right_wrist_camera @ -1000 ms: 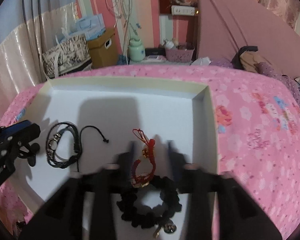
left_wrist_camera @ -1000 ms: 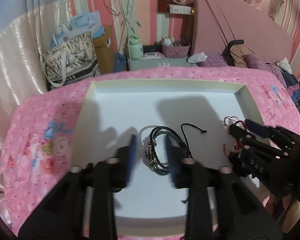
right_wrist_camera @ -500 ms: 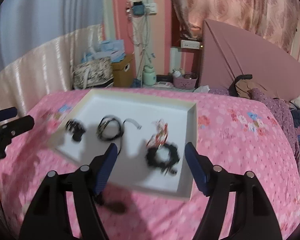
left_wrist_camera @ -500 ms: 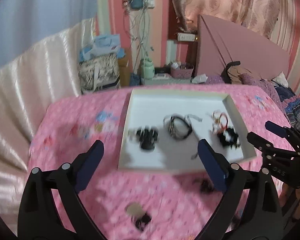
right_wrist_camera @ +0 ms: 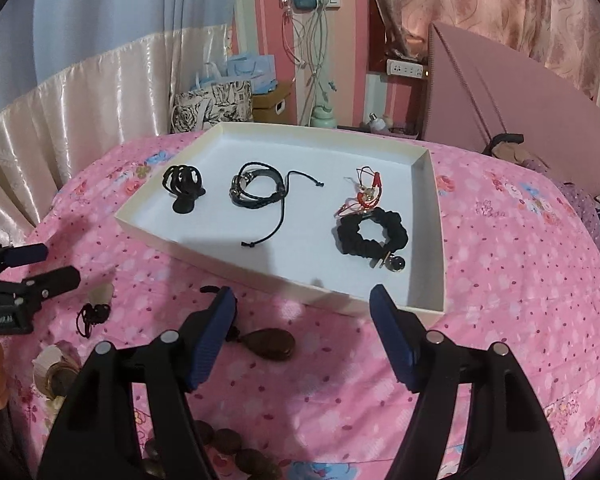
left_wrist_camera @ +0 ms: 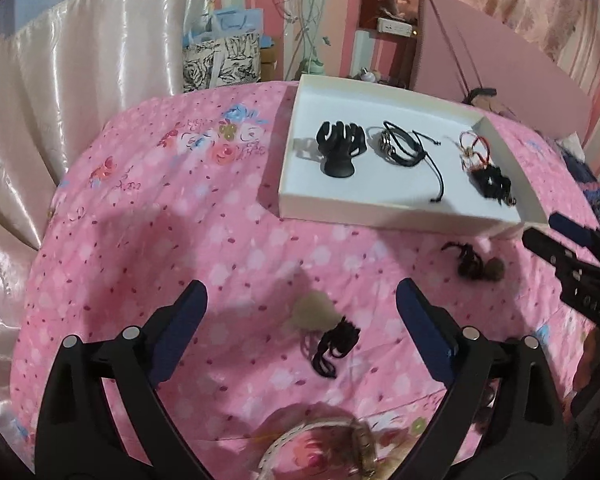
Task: Organize jewelry
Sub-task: 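Withdraw both open tools from the tray toward the remaining jewelry, then grasp the black hair tie with the left tool while the right tool grasps the brown pendant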
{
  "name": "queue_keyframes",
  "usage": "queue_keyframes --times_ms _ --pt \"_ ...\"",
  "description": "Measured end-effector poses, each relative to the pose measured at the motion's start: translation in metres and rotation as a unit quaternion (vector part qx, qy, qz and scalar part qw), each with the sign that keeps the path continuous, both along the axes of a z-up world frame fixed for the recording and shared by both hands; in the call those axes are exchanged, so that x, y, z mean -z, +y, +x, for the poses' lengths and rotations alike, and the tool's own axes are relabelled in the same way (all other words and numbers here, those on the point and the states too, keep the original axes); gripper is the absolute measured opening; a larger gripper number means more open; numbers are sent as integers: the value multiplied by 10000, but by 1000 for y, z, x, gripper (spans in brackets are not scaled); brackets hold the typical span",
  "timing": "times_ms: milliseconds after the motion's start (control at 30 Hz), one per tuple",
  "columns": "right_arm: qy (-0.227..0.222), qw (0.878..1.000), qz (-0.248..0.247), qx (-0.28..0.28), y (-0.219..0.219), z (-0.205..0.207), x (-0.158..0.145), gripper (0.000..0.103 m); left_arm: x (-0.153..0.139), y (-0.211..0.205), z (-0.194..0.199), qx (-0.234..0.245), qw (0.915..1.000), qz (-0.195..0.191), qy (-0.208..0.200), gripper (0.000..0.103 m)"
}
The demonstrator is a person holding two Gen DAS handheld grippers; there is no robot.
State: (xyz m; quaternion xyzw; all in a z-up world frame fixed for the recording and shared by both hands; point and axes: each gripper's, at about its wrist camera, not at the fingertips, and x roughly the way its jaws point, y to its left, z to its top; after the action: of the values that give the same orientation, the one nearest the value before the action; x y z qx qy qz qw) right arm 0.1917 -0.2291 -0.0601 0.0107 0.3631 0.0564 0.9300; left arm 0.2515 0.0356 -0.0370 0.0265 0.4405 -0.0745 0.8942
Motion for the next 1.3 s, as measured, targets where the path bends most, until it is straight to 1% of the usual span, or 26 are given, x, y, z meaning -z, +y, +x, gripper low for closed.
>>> queue_keyframes --times_ms 67,133,367,633,700,733,800,967,1033,1167,1233,1267,1300 --pt "-33 9999 85 -50 2 0 0 70 -1 1 -2 -4 10000 8 -24 95" --pt "-69 9999 104 -66 5 -1 1 70 1 -1 -2 76 10000 -24 35 95" --pt "191 9997 3 -153 13 6 19 70 18 -6 4 82 9992 45 384 95" --pt "212 9990 -180 -354 28 5 25 70 28 -15 6 148 9978 262 582 92" --pt "228 9987 -206 -406 31 7 27 70 34 -17 8 152 9969 334 693 86" --pt "236 9986 -220 -427 33 8 29 70 36 -18 9 161 9967 327 732 84" --pt "264 9982 -279 -465 37 9 31 70 41 -18 11 191 9957 297 862 76" --pt "319 9970 -445 -547 45 15 39 70 49 -19 17 159 9946 303 980 66" --pt "361 9966 -498 -550 46 17 42 70 50 -18 18 148 9947 295 977 65" --pt "415 9960 -579 -548 49 22 44 69 49 -18 19 168 9953 242 919 59" --pt "466 9955 -638 -527 49 24 45 60 50 -19 19 184 9956 246 880 58" --pt "512 9952 -653 -520 48 25 46 48 50 -19 20 186 9958 243 864 57" --pt "577 9949 -644 -515 48 26 48 45 50 -20 20 188 9960 230 846 55"
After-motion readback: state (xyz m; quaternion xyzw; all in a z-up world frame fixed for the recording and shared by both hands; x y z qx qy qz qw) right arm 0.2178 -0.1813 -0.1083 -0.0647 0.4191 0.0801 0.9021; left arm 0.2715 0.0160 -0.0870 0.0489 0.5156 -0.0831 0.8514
